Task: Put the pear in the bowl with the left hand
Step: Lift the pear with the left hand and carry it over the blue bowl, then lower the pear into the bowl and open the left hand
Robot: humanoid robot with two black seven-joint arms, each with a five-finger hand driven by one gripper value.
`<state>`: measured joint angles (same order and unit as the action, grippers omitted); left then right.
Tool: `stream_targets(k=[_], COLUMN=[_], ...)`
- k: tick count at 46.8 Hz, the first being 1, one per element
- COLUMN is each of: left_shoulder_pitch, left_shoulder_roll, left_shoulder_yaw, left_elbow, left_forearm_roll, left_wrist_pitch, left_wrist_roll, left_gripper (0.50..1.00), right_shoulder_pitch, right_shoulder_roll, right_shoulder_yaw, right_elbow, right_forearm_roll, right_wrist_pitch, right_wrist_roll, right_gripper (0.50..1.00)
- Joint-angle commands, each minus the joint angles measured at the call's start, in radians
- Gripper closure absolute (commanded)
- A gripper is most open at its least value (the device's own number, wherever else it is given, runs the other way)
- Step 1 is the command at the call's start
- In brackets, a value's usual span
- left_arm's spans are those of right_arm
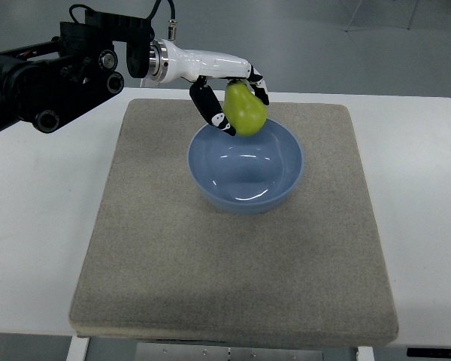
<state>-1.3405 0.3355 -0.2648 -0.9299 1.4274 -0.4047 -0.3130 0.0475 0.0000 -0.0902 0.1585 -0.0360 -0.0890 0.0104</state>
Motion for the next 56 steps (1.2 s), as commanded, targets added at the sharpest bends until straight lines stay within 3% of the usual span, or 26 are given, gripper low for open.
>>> stream_targets(k=[1,47,53,56], left_shoulder_pitch=[0.003,0.007,0.012,0.017], left_shoulder_roll=[-0.016,-0.139,-0.139,-0.142], left_shoulder_yaw=[0.012,0.147,0.147,0.147], left_elbow=[0.0,0.069,0.069,0.071], left_forearm_roll=[0.007,0.044,0.042,0.041], left_wrist_pitch=[0.0,0.011,0.011,0.011], left_wrist_roll=[0.0,0.005,0.005,0.005], left_gripper=[1.0,1.0,0.939,0.817], right_shoulder_pitch=[0.0,0.0,0.0,0.0], right_shoulder_roll=[0.0,0.0,0.0,0.0], right_shoulder_yaw=[0.0,0.0,0.0,0.0], right_elbow=[0.001,0.0,0.001,0.001], right_forearm_roll=[0.001,0.001,0.001,0.001], right_wrist_pitch=[0.0,0.0,0.0,0.0], right_wrist_roll=[0.0,-0.001,-0.001,0.0], right_gripper=[0.574,0.574,0.576,0.576])
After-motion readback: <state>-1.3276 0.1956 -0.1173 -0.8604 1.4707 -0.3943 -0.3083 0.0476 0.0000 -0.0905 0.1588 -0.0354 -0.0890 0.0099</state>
